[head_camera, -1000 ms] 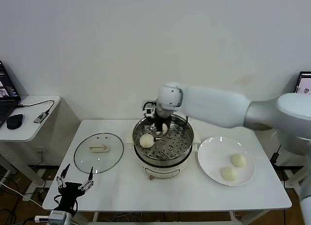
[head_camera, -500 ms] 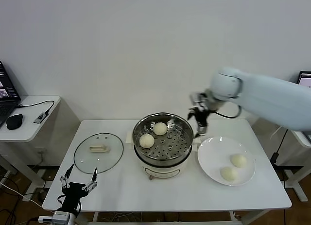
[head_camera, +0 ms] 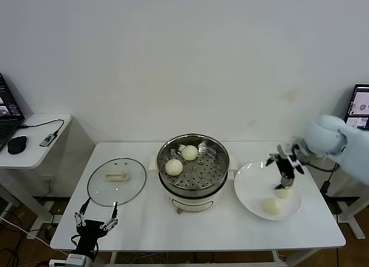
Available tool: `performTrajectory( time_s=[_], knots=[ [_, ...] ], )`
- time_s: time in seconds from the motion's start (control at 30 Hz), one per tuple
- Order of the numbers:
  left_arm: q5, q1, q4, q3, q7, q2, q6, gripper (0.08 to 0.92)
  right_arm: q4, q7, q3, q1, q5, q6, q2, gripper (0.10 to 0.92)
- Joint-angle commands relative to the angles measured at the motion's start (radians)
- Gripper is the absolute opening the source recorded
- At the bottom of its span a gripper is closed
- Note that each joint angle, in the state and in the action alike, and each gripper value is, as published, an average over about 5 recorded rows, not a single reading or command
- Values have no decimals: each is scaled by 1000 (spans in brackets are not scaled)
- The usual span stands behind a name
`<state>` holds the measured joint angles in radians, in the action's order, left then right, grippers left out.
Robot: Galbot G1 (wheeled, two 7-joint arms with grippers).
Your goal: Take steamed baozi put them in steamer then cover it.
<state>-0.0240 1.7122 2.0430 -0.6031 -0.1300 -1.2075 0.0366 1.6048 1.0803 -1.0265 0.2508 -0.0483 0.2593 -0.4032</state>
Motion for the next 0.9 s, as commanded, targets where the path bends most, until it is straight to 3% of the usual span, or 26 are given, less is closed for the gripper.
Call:
performTrajectory(
  time_s=[0.03, 0.67, 0.9],
  knots=[
    [4, 3, 3, -2, 0, -2, -1, 823, 9, -14, 220, -337, 128, -38, 90, 823],
    [3, 13, 3, -23, 1, -6, -1, 823, -152, -67, 323, -482, 186, -56, -71, 818],
    [3, 10, 4, -25, 1, -7, -1, 823, -176, -78, 323, -484, 192, -46, -103, 756]
  ],
)
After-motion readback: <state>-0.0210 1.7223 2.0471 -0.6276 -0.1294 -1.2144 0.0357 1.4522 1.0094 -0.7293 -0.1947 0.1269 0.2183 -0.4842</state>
